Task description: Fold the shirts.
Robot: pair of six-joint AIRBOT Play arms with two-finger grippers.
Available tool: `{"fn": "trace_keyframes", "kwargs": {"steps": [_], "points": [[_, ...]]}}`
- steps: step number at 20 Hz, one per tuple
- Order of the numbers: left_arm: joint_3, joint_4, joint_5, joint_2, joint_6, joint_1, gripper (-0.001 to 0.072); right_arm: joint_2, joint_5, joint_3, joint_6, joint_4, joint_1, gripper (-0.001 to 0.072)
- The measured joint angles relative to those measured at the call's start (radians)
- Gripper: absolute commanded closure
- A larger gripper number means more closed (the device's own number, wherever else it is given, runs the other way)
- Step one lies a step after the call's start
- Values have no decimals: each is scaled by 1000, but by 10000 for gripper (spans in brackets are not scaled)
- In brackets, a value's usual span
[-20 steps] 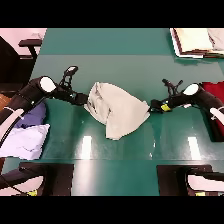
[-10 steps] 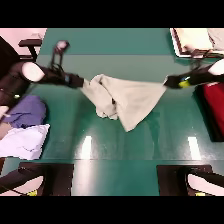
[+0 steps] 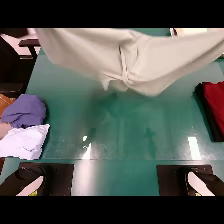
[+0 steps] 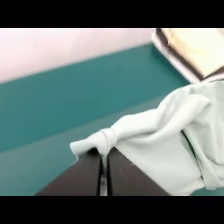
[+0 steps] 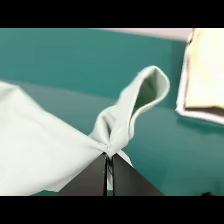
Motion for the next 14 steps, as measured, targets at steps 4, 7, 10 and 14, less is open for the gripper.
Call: {"fn": "trace_keyframes", "kwargs": {"steps": [4, 7, 10, 14], "points": [[40, -28, -60, 78, 0, 0, 681, 69, 26, 69, -2, -3, -80, 691], [68, -48, -126, 113, 0, 0, 681, 63, 84, 140, 1, -3, -157, 691], [65, -43, -238, 105, -11, 0, 681, -21, 190, 217, 35, 1, -192, 691], [-95, 7, -393, 6, -22, 0, 680, -217, 269, 181, 85, -5, -122, 691]]}}
